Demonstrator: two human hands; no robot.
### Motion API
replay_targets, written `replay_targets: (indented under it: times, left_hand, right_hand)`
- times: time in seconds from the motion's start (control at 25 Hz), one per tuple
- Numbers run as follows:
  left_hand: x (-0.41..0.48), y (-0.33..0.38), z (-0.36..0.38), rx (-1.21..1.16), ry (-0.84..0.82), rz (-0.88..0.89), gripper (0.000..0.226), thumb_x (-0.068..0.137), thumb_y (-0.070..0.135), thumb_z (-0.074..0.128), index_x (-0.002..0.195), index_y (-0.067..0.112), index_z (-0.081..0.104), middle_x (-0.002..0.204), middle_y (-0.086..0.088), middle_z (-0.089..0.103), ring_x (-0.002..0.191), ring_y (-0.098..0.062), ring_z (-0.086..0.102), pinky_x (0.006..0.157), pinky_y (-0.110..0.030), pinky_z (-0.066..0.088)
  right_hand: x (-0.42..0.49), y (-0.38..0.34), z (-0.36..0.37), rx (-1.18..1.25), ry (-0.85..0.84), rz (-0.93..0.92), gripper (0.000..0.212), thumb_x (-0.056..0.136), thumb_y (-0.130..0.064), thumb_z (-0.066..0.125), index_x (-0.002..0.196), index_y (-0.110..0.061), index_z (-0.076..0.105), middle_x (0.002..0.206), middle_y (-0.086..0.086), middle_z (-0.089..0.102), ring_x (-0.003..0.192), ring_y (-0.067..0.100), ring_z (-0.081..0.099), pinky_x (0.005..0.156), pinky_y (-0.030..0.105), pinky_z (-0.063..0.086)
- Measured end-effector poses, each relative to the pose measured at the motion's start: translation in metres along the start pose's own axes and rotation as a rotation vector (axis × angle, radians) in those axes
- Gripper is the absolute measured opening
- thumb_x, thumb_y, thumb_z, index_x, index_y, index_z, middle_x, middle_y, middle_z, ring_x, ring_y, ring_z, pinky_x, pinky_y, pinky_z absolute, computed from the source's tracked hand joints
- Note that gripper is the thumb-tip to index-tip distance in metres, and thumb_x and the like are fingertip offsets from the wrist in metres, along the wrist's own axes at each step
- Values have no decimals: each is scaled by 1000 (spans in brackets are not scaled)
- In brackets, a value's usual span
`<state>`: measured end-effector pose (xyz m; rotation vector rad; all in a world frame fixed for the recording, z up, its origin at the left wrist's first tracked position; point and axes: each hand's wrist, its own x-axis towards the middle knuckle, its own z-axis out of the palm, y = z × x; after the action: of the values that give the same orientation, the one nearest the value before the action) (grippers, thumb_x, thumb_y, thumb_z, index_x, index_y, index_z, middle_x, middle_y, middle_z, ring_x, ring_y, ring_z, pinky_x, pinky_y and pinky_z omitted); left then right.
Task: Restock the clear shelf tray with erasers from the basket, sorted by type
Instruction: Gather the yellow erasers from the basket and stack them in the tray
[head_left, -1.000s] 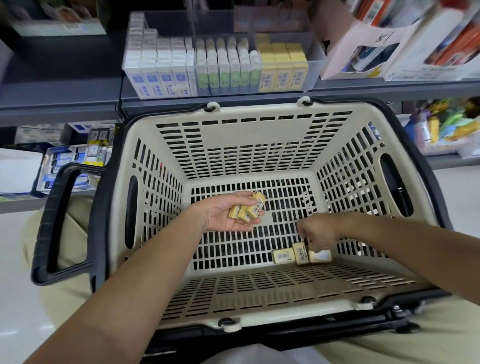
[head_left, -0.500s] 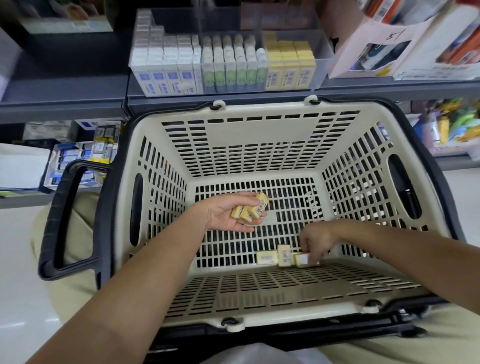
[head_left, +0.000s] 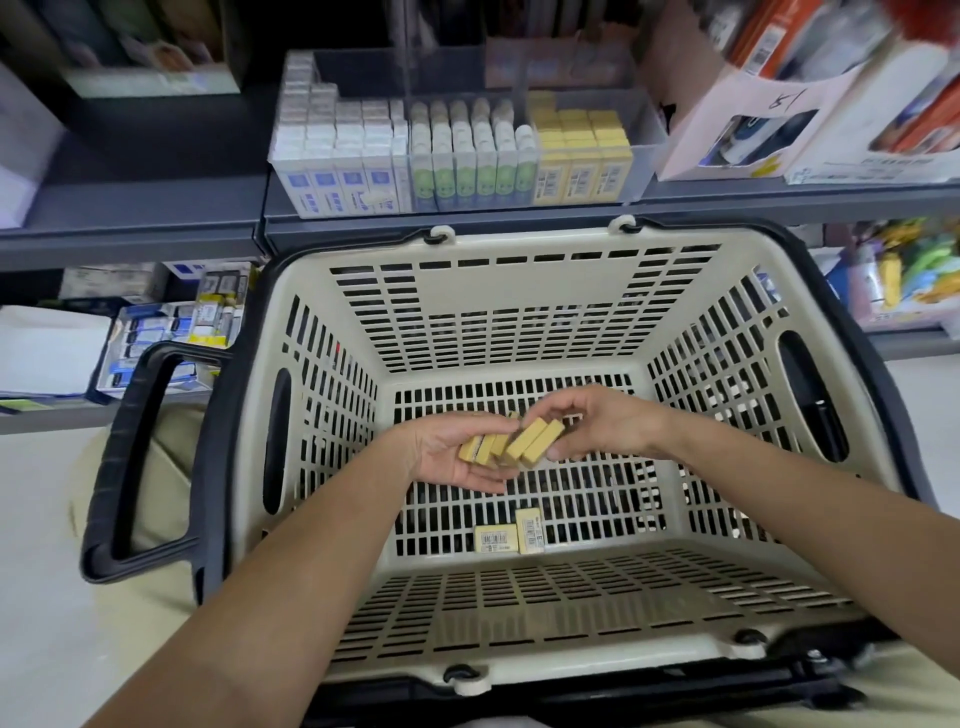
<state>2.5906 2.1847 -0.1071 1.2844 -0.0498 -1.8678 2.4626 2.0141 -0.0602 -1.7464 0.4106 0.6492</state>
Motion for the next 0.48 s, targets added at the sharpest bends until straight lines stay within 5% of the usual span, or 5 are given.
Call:
replay_targets:
  times: [0.2, 0.48]
  left_hand:
    - [-3, 4, 4, -140, -87, 50, 28, 72, 24, 76, 96, 9, 72, 95, -14, 69, 82, -21, 69, 57, -24, 57]
    - [-15, 29, 16, -211, 90, 203, 39, 68, 10, 73, 105, 6, 61, 88, -15, 71, 74, -21, 70, 51, -24, 55]
  right_hand:
    - [-2, -5, -1, 132, 105, -39, 36, 76, 8, 67, 101, -14, 54, 107, 13, 60, 77, 18, 58, 75, 31, 51]
    - [-5, -11, -20, 221, 248, -146, 23, 78, 4, 67, 94, -13, 64, 83, -3, 68, 72, 10, 63, 68, 22, 53]
